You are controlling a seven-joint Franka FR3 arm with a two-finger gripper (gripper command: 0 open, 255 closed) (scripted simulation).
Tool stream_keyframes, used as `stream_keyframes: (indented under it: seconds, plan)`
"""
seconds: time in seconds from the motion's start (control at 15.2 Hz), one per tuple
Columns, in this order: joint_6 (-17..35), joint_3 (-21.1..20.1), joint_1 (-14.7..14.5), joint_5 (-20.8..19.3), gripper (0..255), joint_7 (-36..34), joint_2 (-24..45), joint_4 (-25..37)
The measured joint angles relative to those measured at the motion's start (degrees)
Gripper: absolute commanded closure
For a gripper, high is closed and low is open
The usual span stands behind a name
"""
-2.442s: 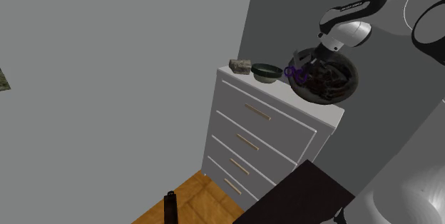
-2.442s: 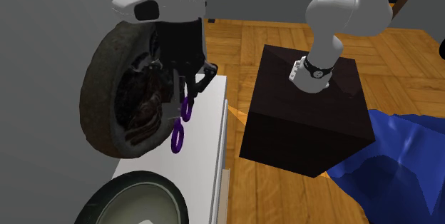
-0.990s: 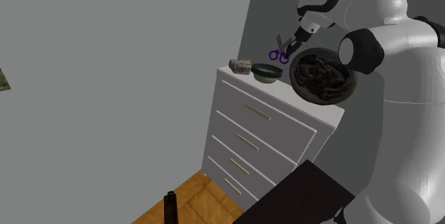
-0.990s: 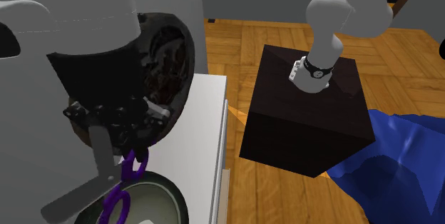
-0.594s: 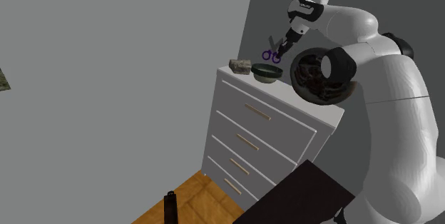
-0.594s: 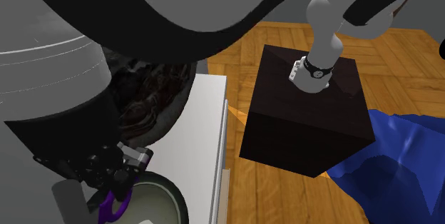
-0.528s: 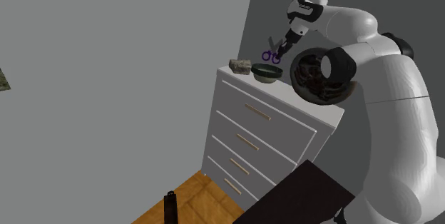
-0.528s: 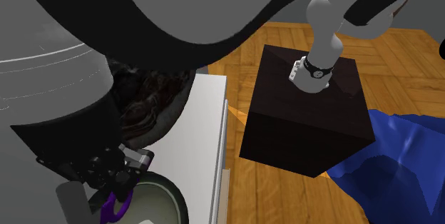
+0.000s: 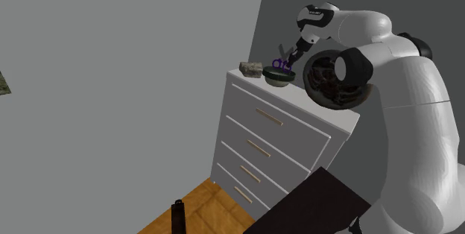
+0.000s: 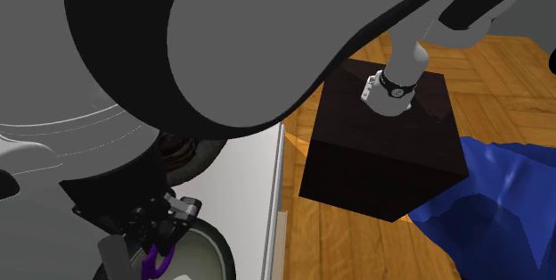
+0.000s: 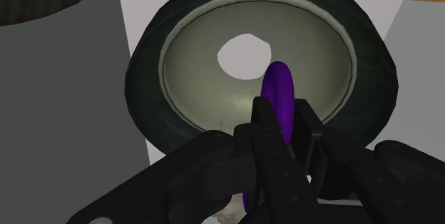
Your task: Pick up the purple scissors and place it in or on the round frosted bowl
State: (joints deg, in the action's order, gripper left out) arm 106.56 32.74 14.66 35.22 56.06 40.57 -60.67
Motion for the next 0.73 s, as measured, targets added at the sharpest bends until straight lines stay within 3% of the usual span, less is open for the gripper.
stream_keyframes:
  seconds: [0.26, 0.33, 0.73]
  plan:
    - [0.18, 0.01, -0.07, 0.00, 255, 0.08, -0.09, -0.27]
    - [0.18, 0.01, -0.07, 0.00, 0, 0.08, -0.09, -0.28]
    - [0.19, 0.02, -0.07, 0.00, 0, 0.09, -0.10, -0.28]
